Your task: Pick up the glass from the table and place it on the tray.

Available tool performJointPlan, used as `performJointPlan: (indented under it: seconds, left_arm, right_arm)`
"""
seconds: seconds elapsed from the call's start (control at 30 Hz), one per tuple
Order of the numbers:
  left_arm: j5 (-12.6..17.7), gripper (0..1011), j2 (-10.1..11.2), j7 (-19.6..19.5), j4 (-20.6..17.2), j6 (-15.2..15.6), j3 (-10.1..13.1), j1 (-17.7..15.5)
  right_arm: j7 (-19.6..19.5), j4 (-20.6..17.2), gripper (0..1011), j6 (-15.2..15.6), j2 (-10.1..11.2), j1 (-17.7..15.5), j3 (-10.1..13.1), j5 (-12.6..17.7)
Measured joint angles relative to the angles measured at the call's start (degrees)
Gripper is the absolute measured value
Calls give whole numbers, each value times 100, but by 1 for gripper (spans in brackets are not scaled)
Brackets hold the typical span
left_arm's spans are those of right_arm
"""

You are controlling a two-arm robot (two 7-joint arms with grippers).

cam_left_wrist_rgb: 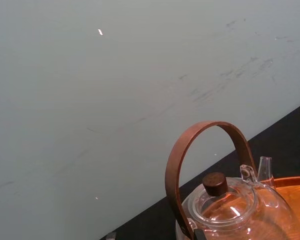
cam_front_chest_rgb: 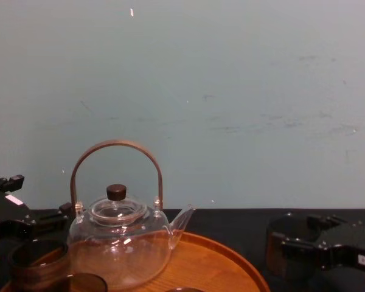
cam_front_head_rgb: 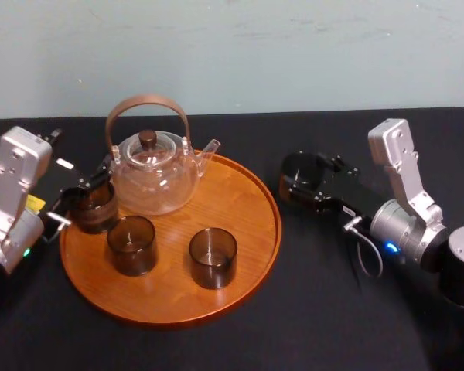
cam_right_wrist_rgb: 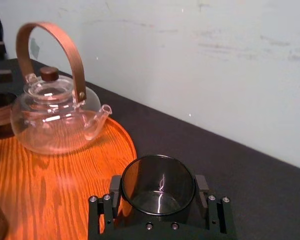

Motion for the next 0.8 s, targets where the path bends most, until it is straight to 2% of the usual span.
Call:
performJointPlan:
  seconds: [0.33, 0.5, 0.8]
  left_arm:
    - [0, 1001, 0, 0, 0, 0, 0, 0]
    - [0, 1001, 0, 0, 0, 0, 0, 0]
    - [0, 1001, 0, 0, 0, 0, 0, 0]
  right_arm:
    - [24, -571, 898, 3, 120, -130, -38, -36]
    - [64, -718, 898, -4, 118, -140, -126, -61]
    - [132, -743, 898, -28, 42, -47, -312, -91]
